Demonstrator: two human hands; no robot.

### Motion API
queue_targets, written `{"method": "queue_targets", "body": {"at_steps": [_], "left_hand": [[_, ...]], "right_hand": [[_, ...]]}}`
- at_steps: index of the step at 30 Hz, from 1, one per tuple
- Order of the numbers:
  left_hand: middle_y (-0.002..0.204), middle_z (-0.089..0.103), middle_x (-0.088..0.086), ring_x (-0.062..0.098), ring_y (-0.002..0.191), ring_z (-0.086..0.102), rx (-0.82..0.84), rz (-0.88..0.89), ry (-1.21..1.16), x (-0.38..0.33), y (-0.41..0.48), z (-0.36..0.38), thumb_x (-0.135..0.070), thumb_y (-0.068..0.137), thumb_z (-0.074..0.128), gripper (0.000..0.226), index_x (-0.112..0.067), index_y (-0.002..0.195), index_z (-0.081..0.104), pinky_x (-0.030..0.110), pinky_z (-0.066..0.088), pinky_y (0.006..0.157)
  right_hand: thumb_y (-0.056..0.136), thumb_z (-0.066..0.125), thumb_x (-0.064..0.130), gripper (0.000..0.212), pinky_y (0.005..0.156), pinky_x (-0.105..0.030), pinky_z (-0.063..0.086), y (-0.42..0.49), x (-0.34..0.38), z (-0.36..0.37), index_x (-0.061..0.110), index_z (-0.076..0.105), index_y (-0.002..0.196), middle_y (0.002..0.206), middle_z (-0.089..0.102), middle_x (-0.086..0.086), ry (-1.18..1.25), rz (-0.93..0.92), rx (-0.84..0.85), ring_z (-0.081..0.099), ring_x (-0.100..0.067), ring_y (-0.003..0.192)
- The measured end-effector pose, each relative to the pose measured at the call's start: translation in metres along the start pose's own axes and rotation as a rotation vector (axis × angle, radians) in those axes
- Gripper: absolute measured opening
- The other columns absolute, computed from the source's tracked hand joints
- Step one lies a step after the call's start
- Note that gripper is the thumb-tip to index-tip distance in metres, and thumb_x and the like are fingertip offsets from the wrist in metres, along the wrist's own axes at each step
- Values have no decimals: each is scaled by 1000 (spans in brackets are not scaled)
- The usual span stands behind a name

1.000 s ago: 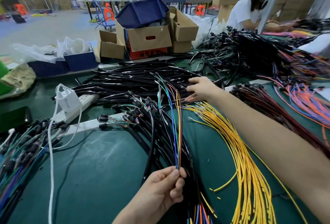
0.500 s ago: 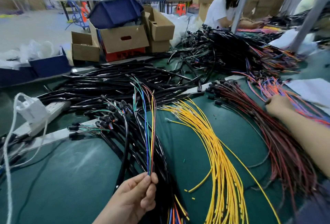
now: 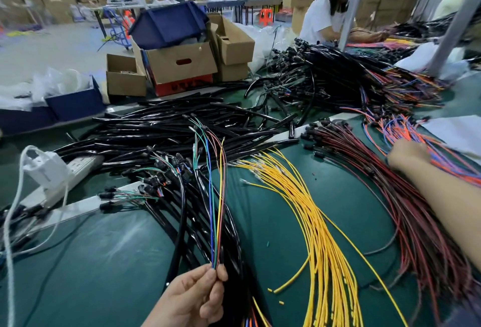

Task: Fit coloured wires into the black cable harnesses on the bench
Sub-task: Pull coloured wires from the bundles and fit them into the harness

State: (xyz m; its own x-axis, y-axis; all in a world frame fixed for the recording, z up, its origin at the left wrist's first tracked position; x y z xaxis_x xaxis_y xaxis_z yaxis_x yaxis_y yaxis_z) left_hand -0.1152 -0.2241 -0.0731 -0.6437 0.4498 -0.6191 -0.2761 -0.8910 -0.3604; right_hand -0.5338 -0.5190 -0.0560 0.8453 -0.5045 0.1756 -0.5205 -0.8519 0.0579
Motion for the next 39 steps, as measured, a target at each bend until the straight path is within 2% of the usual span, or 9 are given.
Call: {"method": "queue_targets", "body": {"at_steps": [5, 10, 13, 17, 20, 24, 27, 32, 39], "left_hand": [[50, 41, 14, 14, 32, 36, -18, 18, -16, 2, 0, -4, -1, 85, 53, 20, 9, 74, 67, 24, 38, 33], [51, 42, 14, 12, 34, 36, 9, 15, 7, 1, -2, -1, -8, 64, 68, 20, 8, 77, 67, 23, 38, 35], [51, 44, 13, 12, 35, 36, 19, 15, 20, 2, -1, -2, -9, 65, 68, 20, 7, 77, 67, 22, 37, 36], [51, 44, 12, 11, 34, 37, 9, 27, 14, 3, -2, -1, -7, 79, 61, 15, 6, 75, 68, 22, 37, 36], [50, 45, 12, 11, 34, 38, 13, 32, 21, 3, -3, -2, -9, 78, 70, 18, 8, 77, 65, 22, 37, 36], [50, 46, 14, 12, 34, 39, 50, 27, 31, 2, -4, -3, -16, 41, 96, 52, 8, 76, 66, 23, 38, 36], [50, 46, 13, 12, 34, 39, 59, 25, 46, 3, -4, -3, -18, 39, 97, 54, 7, 76, 67, 23, 38, 37], [52, 46, 14, 12, 34, 39, 72, 23, 44, 3, -3, -4, -18, 39, 97, 54, 8, 77, 68, 23, 38, 37], [53, 45, 14, 13, 36, 40, 79, 14, 44, 4, -2, -6, -18, 42, 96, 53, 7, 79, 68, 24, 39, 39]], "right_hand": [[92, 46, 2, 44, 103, -51, 33, -1, 9, 3, -10, 33, 133, 141, 29, -30, 66, -2, -38, 31, -45, 128], [93, 40, -2, 54, 100, -53, 36, 2, 10, -11, -9, 16, 141, 135, 40, -37, 243, 19, -66, 44, -50, 122], [95, 51, 11, 44, 97, -47, 38, 3, 16, -19, -11, 36, 130, 129, 45, -37, 284, 20, -10, 46, -48, 120], [91, 62, 35, 44, 71, -37, 38, 0, 16, -20, -3, 54, 70, 86, 59, -27, 268, -87, 92, 56, -37, 86], [91, 62, 28, 35, 74, -38, 41, -2, 12, -18, -4, 61, 78, 100, 61, -31, 269, -97, 84, 57, -40, 92], [96, 49, 15, 20, 82, -44, 44, -10, 12, -20, 3, 57, 109, 116, 56, -34, 154, -102, -46, 55, -46, 103], [91, 42, 3, 48, 77, -45, 44, -16, 12, -24, 22, 46, 134, 121, 51, -26, 85, -175, -201, 57, -44, 98], [91, 55, 44, 42, 83, -45, 45, -17, 16, -17, 9, 67, 111, 117, 47, -22, -20, -102, -221, 55, -43, 105], [83, 61, 58, 49, 83, -42, 47, -19, 11, -3, 17, 73, 105, 117, 57, -19, 95, -41, -102, 57, -39, 107]]}}
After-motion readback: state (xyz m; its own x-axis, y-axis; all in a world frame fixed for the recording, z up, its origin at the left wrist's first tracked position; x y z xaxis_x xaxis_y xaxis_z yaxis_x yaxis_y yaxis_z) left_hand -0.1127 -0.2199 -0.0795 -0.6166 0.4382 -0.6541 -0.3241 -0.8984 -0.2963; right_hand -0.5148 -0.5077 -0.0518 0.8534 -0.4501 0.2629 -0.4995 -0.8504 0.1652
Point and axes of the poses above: each hand's wrist, its own y-axis towards the middle knuckle, its own z-axis out of the palm, x = y × z, the point moved 1 cm from there along y, towards the middle knuckle
